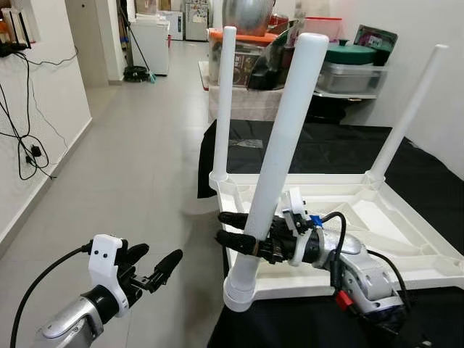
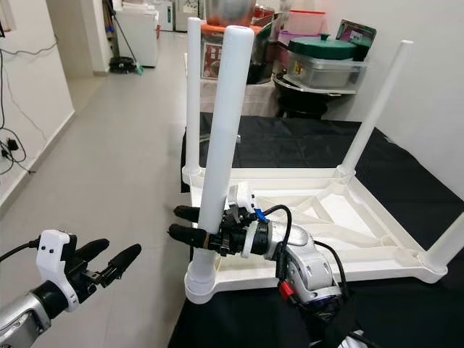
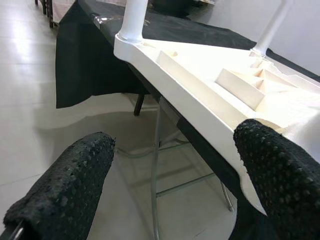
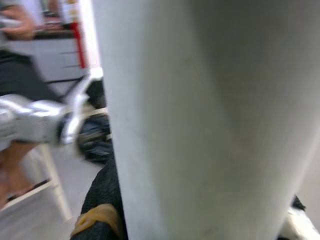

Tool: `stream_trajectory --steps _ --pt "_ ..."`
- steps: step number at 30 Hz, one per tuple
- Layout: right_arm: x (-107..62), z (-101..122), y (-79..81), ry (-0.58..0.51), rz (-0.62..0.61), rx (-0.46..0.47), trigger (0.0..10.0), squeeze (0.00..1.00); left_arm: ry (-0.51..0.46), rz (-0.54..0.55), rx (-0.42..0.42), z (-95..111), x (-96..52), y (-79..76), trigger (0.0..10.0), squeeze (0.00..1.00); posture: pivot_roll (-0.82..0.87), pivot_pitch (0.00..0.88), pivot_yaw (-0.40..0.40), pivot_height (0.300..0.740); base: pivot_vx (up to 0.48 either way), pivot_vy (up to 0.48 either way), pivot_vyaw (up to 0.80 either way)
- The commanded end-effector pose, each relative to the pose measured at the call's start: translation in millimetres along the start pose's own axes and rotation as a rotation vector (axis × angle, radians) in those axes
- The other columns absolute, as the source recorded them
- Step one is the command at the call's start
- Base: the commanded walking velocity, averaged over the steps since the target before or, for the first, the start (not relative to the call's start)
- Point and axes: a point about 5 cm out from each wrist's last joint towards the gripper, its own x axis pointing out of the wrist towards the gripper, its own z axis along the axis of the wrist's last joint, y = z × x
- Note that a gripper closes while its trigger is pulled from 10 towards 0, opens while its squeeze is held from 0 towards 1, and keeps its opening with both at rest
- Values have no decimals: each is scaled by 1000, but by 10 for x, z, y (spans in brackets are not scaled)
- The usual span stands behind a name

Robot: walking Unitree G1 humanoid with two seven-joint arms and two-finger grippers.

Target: Building children table

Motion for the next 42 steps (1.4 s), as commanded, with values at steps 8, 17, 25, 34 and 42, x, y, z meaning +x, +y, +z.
stream_trajectory --steps 8,17,25,34,42 --pt "-266 -575 -177 253 -599 99 0 0 -6 -8 -5 -5 37 -11 10000 0 94 0 -73 740 0 0 0" --pt "-407 -777 -242 376 -909 122 0 0 -8 -3 -4 -3 39 -6 10000 0 96 0 -74 740 0 0 0" --pt "-626 -785 -377 383 -1297 154 0 0 -6 4 -5 -15 46 -4 10000 0 93 0 -74 740 0 0 0" --pt "-672 -806 -369 405 -1373 190 0 0 -3 2 -6 -19 51 -10 10000 0 90 0 -74 740 0 0 0" --pt "-727 -751 -401 364 -1500 177 0 0 -1 2 -7 -23 56 -11 10000 0 87 0 -73 740 0 0 0"
